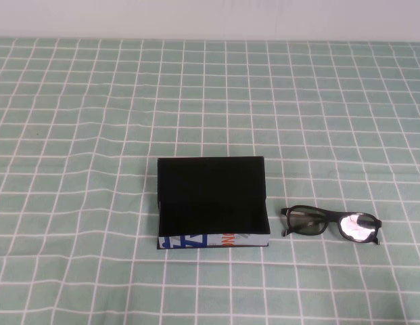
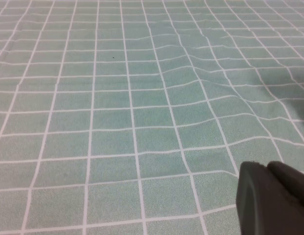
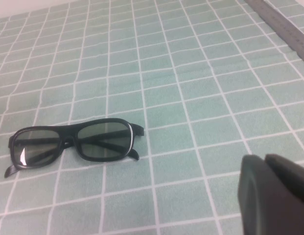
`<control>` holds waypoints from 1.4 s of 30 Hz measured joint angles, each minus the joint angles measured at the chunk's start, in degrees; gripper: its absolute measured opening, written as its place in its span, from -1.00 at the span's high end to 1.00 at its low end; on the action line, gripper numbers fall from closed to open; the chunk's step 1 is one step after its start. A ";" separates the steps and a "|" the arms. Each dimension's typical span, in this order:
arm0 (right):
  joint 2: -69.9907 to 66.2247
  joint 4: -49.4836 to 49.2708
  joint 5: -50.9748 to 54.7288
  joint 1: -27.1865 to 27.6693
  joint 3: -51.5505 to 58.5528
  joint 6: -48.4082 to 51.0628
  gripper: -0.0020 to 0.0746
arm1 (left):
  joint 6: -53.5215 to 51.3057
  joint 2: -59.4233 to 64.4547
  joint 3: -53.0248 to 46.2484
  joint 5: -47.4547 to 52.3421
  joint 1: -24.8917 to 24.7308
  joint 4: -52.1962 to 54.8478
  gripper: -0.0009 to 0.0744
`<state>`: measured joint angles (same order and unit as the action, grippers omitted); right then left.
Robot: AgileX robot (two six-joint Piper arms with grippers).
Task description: Return glasses to glasses case
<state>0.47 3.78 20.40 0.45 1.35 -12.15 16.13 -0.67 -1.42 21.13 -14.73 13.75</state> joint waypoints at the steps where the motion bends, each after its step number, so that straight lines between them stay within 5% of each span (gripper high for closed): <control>1: 0.00 0.00 0.00 0.00 0.00 0.00 0.98 | 0.00 0.00 0.00 0.00 0.00 0.00 0.99; 42: 0.00 0.00 0.00 0.00 0.00 0.00 0.98 | 0.00 0.00 0.00 0.00 0.00 1.11 0.99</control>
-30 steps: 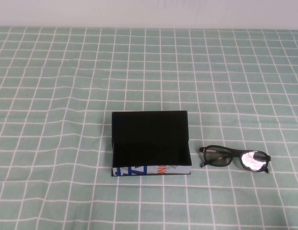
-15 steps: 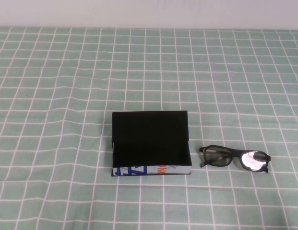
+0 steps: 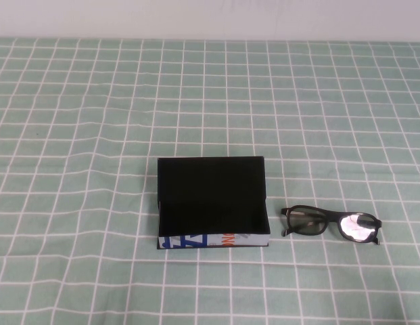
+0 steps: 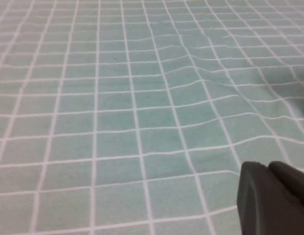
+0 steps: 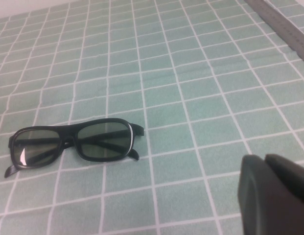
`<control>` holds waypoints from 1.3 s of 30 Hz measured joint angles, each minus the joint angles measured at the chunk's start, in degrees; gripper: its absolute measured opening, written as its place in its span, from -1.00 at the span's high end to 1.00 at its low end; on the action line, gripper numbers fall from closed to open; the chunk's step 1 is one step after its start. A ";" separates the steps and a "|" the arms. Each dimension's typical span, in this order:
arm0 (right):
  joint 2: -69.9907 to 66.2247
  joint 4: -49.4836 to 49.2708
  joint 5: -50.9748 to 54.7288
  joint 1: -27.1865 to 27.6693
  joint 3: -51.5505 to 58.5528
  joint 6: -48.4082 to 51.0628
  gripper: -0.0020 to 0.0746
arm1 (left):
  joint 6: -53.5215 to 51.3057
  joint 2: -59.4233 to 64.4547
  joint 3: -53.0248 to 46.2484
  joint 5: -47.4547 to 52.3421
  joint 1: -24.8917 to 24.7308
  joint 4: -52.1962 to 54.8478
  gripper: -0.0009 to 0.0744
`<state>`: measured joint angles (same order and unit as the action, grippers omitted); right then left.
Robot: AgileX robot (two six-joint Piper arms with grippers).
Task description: Return glasses to glasses case
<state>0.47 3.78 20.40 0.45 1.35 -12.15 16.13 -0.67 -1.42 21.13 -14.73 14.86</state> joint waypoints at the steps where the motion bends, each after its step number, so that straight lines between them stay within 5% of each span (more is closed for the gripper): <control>1: 0.00 0.00 0.00 0.00 0.00 0.00 0.98 | 0.00 0.00 0.00 0.00 0.00 1.04 0.99; 27: 0.00 0.00 -1.57 0.00 0.21 0.00 0.98 | 4.64 0.00 -0.04 -2.22 0.00 3.09 0.99; 39: 0.00 0.00 -41.41 0.00 0.21 0.00 0.98 | 7.53 0.00 -0.04 -31.18 0.00 3.32 0.99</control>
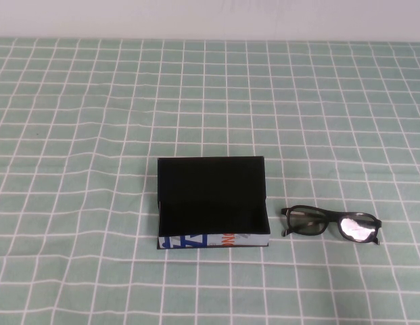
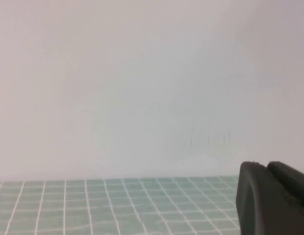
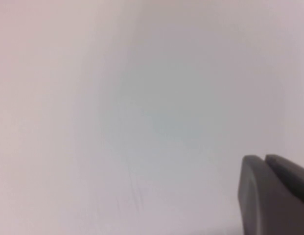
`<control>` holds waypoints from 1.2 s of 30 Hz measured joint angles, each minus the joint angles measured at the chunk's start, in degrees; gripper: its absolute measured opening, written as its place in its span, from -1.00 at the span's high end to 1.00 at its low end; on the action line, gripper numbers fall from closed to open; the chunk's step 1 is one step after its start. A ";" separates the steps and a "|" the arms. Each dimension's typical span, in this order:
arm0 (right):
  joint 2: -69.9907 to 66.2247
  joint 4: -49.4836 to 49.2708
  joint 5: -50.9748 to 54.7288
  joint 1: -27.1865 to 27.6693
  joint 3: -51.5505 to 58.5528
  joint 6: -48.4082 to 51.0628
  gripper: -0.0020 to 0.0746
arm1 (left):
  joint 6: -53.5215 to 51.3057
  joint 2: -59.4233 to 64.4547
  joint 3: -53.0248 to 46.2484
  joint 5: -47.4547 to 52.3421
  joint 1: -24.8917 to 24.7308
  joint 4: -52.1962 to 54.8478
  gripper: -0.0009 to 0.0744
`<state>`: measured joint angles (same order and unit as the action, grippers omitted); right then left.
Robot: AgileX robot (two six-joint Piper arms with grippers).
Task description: Return glasses to glasses case
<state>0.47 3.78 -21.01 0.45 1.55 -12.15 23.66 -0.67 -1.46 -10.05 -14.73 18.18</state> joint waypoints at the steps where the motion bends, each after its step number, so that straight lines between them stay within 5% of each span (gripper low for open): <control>1: 0.00 0.00 -2.28 0.00 0.00 0.00 0.98 | 0.00 0.00 0.00 -0.44 0.00 0.13 0.99; 8: 0.00 0.00 -11.80 0.00 0.00 0.00 0.98 | 0.56 0.00 -0.09 -4.25 0.00 0.40 0.99; 15: 0.34 -0.44 -24.25 0.00 -0.45 -0.12 0.98 | 3.65 0.00 0.17 -27.55 0.00 -0.26 0.99; 19: 0.34 -0.82 -23.23 0.00 -5.99 -0.39 0.98 | 5.54 -0.04 5.96 -30.29 0.00 -3.07 0.99; 29: -2.11 -4.54 -8.64 0.00 -27.29 -8.64 0.98 | 5.64 1.42 31.81 -7.74 0.00 -4.29 0.99; 36: -15.78 -4.54 15.18 0.00 -46.26 -3.23 0.98 | 5.18 11.48 45.87 18.18 0.00 -4.10 0.99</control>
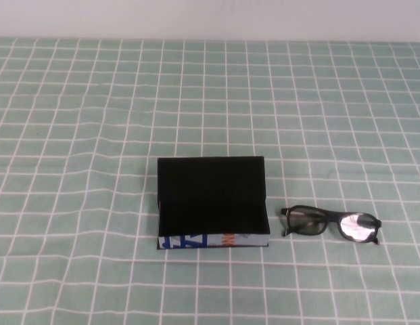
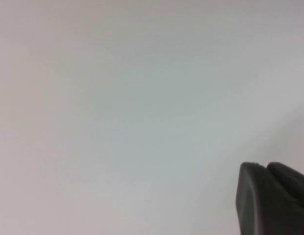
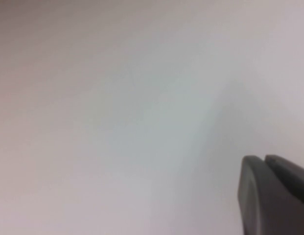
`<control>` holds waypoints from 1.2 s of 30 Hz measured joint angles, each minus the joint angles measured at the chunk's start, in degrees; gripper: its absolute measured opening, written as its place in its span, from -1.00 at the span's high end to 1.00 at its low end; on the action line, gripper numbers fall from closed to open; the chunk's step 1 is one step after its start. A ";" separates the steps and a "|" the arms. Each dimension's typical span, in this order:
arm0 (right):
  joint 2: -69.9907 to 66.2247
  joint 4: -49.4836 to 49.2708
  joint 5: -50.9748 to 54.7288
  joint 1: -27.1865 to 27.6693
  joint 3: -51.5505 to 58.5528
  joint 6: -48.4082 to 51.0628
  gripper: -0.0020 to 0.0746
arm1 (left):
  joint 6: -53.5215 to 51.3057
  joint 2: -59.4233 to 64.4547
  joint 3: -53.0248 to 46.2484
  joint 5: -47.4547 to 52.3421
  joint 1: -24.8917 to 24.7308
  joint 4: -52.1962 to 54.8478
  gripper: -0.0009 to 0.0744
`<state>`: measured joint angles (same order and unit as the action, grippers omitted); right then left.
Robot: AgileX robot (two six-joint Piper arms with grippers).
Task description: Return glasses to glasses case
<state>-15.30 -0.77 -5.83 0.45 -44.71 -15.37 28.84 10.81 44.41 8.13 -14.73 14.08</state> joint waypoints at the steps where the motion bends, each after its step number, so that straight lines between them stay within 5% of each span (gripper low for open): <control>1: -2.99 0.00 4.60 0.00 -2.73 1.89 0.98 | -0.63 1.74 1.48 4.31 0.00 0.00 0.99; 7: -23.08 -0.42 29.86 0.00 -13.41 6.75 0.98 | -5.28 12.26 4.56 28.36 0.00 -0.27 0.99; 14: -37.50 -2.93 40.53 -0.11 -14.55 8.44 0.98 | -9.05 21.28 4.56 46.08 0.00 0.54 0.99; 21: -45.88 -5.28 44.90 -4.94 -14.99 12.41 0.98 | -7.88 22.99 4.56 44.35 0.00 0.80 0.99; 36: -66.63 -7.09 69.82 -17.72 -26.44 52.12 0.98 | -12.70 24.66 4.56 32.43 0.00 0.43 0.99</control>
<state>-81.93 -7.86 63.99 -17.27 -71.15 36.75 16.14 35.46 48.96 40.57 -14.73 14.51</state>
